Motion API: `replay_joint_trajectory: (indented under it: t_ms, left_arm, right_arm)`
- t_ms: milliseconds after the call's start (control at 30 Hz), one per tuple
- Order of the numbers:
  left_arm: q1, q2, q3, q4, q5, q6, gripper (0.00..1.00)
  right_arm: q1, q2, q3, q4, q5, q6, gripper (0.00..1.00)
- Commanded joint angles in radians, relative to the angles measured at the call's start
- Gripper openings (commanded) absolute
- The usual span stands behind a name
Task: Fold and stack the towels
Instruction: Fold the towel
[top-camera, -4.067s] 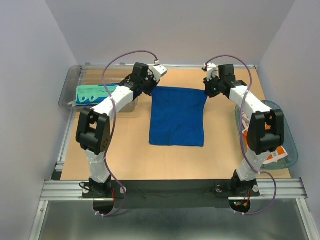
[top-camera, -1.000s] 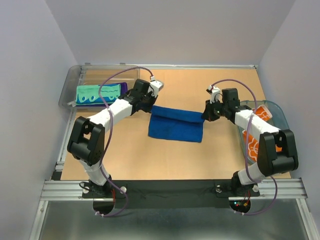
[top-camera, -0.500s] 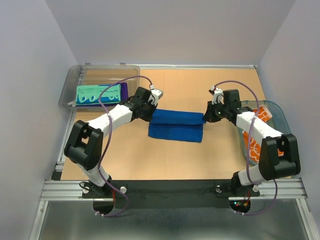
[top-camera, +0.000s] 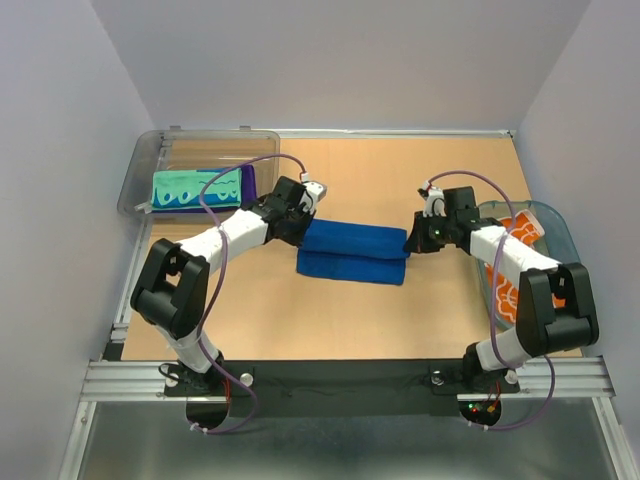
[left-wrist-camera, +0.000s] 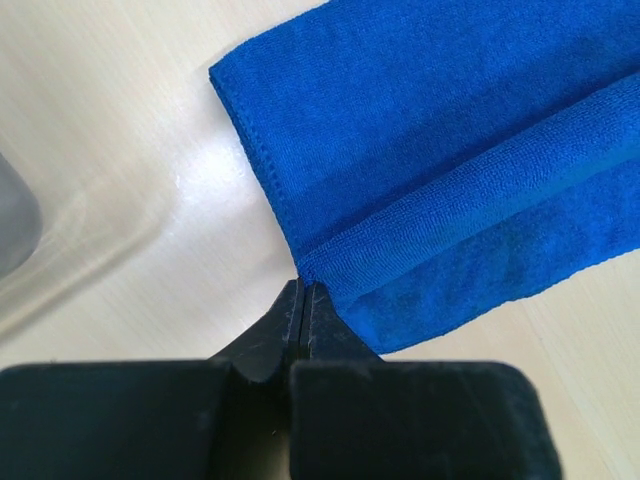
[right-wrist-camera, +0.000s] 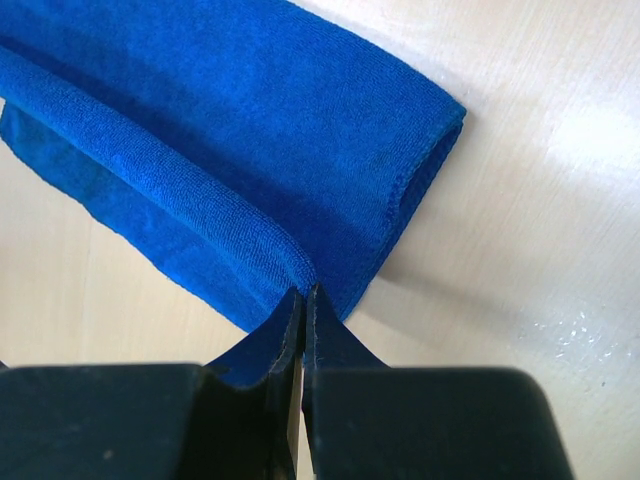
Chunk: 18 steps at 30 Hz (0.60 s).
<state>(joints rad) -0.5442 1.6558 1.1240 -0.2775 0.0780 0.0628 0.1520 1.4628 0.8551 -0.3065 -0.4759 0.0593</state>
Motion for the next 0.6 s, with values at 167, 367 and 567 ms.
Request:
replay_joint_trajectory:
  t_ms: [167,367,567]
  left_arm:
    - [-0.02,0.035,0.017,-0.015,0.0,-0.018,0.0]
    - [-0.033,0.027,0.023,-0.034,-0.029,-0.023,0.0]
    - [-0.034,-0.005,0.039,-0.049,-0.052,-0.031,0.0]
  right_arm:
    - [0.0,0.025,-0.018,0.007,0.034,0.034,0.01]
    - [0.0,-0.021,-0.011,0.003,0.049,0.042,0.01]
    - [0.0,-0.061,-0.001,-0.014,0.045,0.048,0.0]
